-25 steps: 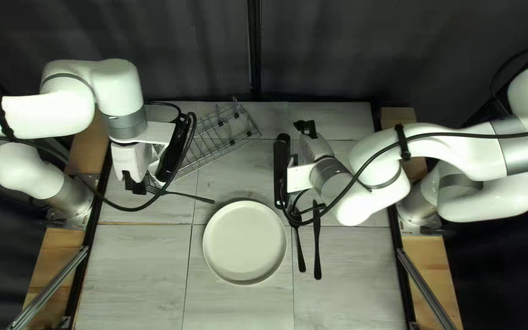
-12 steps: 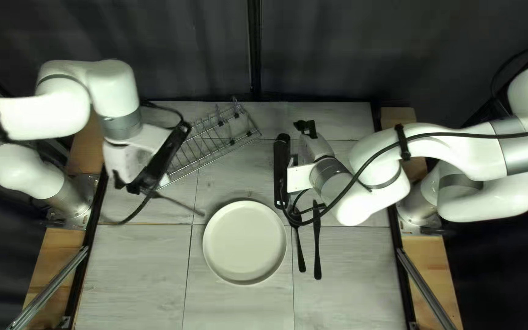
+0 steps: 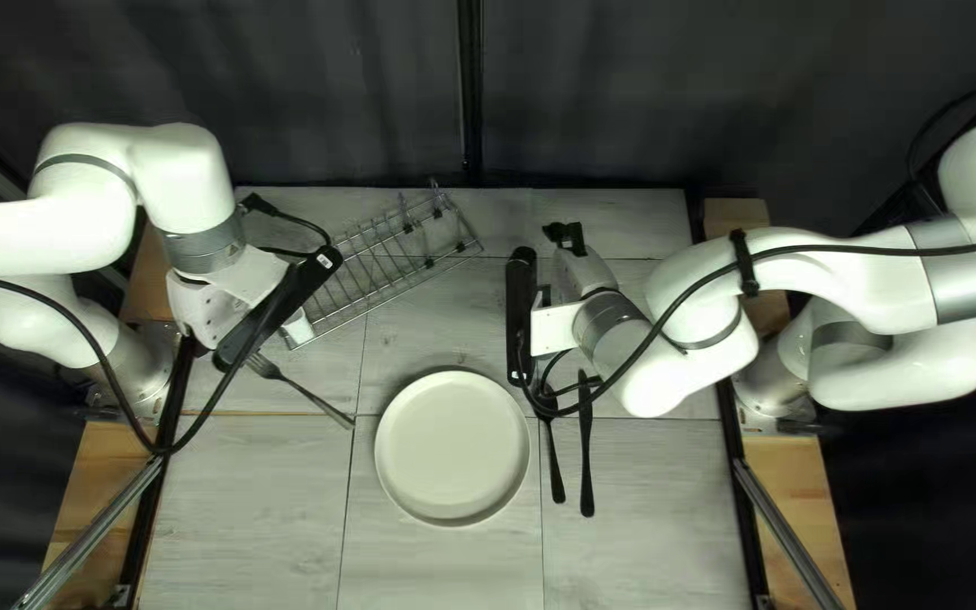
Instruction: Pick up and place plate onto table. Place down one fork to the left of the plate. Place spoon and knife to the right of the plate. Place cup above the knife and spoon
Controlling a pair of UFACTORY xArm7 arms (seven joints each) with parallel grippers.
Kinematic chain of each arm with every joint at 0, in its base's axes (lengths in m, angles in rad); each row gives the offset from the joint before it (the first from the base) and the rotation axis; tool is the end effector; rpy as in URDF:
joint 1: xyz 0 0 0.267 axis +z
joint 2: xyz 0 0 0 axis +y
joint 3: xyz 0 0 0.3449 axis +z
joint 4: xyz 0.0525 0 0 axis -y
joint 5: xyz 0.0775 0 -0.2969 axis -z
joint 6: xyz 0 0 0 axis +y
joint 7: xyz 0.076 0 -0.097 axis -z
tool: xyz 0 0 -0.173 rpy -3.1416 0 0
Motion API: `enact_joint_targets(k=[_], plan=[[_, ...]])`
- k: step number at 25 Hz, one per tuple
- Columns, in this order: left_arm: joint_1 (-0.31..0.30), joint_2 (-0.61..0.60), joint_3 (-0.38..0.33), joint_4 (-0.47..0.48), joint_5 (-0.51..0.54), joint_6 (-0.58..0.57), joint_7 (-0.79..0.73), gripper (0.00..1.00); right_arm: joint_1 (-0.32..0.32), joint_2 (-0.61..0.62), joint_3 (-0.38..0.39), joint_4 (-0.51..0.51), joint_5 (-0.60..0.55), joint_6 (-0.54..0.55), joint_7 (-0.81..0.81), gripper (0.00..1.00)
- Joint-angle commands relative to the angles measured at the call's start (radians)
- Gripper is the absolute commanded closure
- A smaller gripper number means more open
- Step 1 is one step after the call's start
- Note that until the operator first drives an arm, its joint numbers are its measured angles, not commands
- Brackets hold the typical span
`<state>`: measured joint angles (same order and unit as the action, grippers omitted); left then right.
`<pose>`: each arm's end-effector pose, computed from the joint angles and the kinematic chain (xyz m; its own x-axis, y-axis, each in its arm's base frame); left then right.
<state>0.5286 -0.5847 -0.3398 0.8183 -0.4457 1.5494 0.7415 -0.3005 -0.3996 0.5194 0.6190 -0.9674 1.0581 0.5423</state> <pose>0.2268 -0.0774 0.3299 0.9085 -0.4157 0.0435 -0.4089 -0.8623 0.2988 0.3425 -0.0924 0.3310 0.9599 0.2566 0.1131 0.0466 -0.5435 0.8381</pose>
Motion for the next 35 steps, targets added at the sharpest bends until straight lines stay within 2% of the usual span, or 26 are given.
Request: enact_joint_targets(k=[1, 2, 5, 10, 17, 21, 24, 30, 32, 35], plan=[[0.0, 0.0, 0.0, 0.0, 0.0, 0.0, 0.0, 1.0, 0.0, 0.0, 0.0, 0.0, 0.0, 0.0, 0.0, 0.0], [0.0, 0.0, 0.0, 0.0, 0.0, 0.0, 0.0, 1.0, 0.002, -0.003, 0.006, -0.016, -0.011, 0.002, 0.002, 0.0], [0.0, 0.0, 0.0, 0.0, 0.0, 0.0, 0.0, 1.0, 0.036, -0.089, -0.046, -0.037, 0.086, 0.023, -0.091, 0.0], [0.0, 0.0, 0.0, 0.0, 0.0, 0.0, 0.0, 1.0, 0.082, -0.229, -0.098, -0.056, 0.22, 0.13, -0.183, 0.0], [0.0, 0.0, 0.0, 0.0, 0.0, 0.0, 0.0, 1.0, 0.138, -0.256, -0.111, 0.114, 0.486, 0.272, -0.156, 0.0], [0.0, 0.0, 0.0, 0.0, 0.0, 0.0, 0.0, 1.0, 0.188, -0.357, -0.125, 0.154, 0.628, 0.332, -0.113, 0.0], [0.0, 0.0, 0.0, 0.0, 0.0, 0.0, 0.0, 1.0, 0.213, -0.38, -0.069, 0.173, 0.666, 0.364, -0.071, 0.0], [0.0, 0.0, 0.0, 0.0, 0.0, 0.0, 0.0, 1.0, 0.213, -0.38, -0.069, 0.173, 0.666, 0.364, -0.071, 0.0], [-0.011, 0.007, -0.005, -0.022, 0.007, -0.034, 0.047, 1.0, 0.213, -0.38, -0.069, 0.173, 0.666, 0.364, -0.071, 0.0], [-0.045, -0.015, -0.004, -0.089, 0.054, -0.097, 0.203, 1.0, 0.213, -0.38, -0.069, 0.173, 0.666, 0.364, -0.071, 0.0]])
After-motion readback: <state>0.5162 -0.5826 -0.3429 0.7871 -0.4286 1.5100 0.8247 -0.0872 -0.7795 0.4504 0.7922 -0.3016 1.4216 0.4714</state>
